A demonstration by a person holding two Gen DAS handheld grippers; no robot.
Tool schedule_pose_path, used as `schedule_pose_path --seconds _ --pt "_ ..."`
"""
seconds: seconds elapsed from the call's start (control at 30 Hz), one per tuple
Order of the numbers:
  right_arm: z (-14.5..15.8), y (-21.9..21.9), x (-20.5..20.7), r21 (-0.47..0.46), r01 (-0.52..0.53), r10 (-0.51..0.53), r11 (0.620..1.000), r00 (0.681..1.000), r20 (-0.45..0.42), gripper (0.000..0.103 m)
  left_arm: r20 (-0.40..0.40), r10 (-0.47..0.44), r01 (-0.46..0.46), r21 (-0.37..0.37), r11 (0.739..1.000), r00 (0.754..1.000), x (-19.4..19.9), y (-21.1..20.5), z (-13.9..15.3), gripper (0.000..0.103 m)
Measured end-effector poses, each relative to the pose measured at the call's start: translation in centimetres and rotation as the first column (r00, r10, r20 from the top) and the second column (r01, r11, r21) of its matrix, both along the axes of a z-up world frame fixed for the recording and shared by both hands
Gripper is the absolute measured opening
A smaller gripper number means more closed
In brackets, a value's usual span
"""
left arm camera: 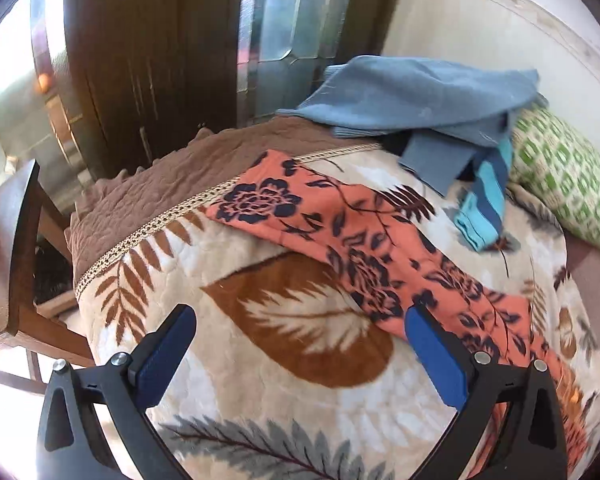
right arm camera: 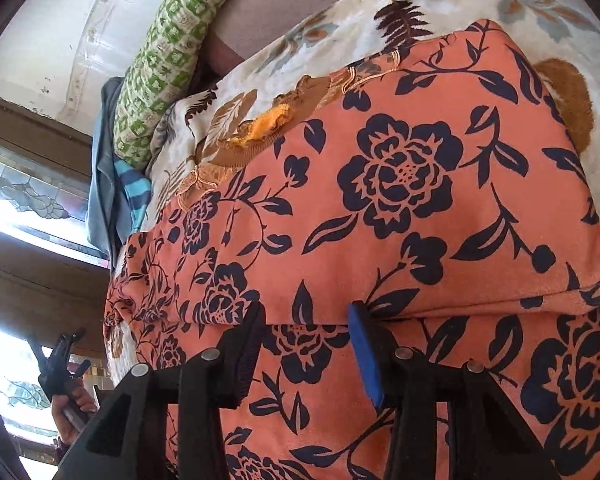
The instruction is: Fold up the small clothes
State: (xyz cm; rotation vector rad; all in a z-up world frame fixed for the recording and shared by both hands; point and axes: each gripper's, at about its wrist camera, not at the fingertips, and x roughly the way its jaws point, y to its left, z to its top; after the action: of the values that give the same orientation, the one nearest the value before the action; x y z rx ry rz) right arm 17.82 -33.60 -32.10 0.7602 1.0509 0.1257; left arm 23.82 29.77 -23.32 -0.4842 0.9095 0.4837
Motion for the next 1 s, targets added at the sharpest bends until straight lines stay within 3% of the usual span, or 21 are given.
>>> schedule_pose_path --seconds 0.07,0.17,0.3,0.4,0.5,0.53,0.57,0.6,0.7,0.77,0.83,1.0 --pt "-0.3 -0.3 0.2 0.03 0.007 -0.007 1.0 1.0 -0.004 0.047 0.01 0.011 -0.009 -0.137 0.991 1.0 1.1 2.5 -1.0 0.103" --pt "-0.4 -0.5 0.9 0.034 0.001 -0.001 0.999 1.0 0.006 0.048 0.027 0.043 -0.032 -0.303 0.952 0.999 2.9 4.1 -2.7 0.097" --pt "-0.4 -0.3 1.3 0.006 -0.017 0.017 1.0 1.0 0.019 0.048 0.046 0.067 -0.042 -0.413 0.91 0.997 5.2 4.5 -4.5 0.081" --pt "-0.3 0.0 1.6 -0.015 -0.028 0.029 0.999 0.999 0.021 0.048 0.029 0.083 -0.06 -0.464 0.884 0.996 6.6 4.6 -6.0 0.063" --pt "-0.3 0.2 1.9 -0.037 -0.04 0.04 0.999 0.999 0.023 0.048 0.038 0.107 -0.08 -0.441 0.894 0.993 7.8 4.8 -6.5 0.049" --pt "-0.3 0.3 2.0 -0.043 -0.042 0.043 0.998 0.999 0.024 0.048 0.051 0.113 -0.081 -0.428 0.9 0.992 8.1 4.9 -6.4 0.035" --pt "-0.2 0.4 2.1 -0.049 -0.045 0.046 0.998 0.999 0.025 0.048 0.053 0.116 -0.083 -0.425 0.901 0.992 8.4 5.3 -6.5 0.015" --pt "-0.2 0.4 2.1 -0.054 -0.047 0.049 0.997 0.998 0.026 0.048 0.047 0.121 -0.09 -0.429 0.899 0.991 8.7 5.5 -6.6 0.007" --pt "-0.1 0.3 2.1 -0.051 -0.043 0.045 0.998 0.998 0.036 0.048 0.078 0.115 -0.076 -0.387 0.919 0.99 8.9 5.0 -5.4 0.005" --pt "0.1 0.0 2.0 -0.04 -0.03 0.032 0.999 0.998 0.052 0.047 0.13 0.05 -0.006 -0.319 0.948 0.99 9.3 3.5 -3.4 0.005" --pt "0.6 -0.5 1.8 -0.041 0.001 0.002 0.999 0.997 0.074 0.047 0.17 -0.032 0.077 -0.267 0.961 0.985 9.7 1.2 -0.9 0.005" --pt "2.6 -2.8 0.5 -0.065 0.094 -0.083 0.993 0.984 0.157 0.048 0.216 -0.252 0.285 -0.14 0.948 0.943 10.3 -6.9 5.6 0.005"
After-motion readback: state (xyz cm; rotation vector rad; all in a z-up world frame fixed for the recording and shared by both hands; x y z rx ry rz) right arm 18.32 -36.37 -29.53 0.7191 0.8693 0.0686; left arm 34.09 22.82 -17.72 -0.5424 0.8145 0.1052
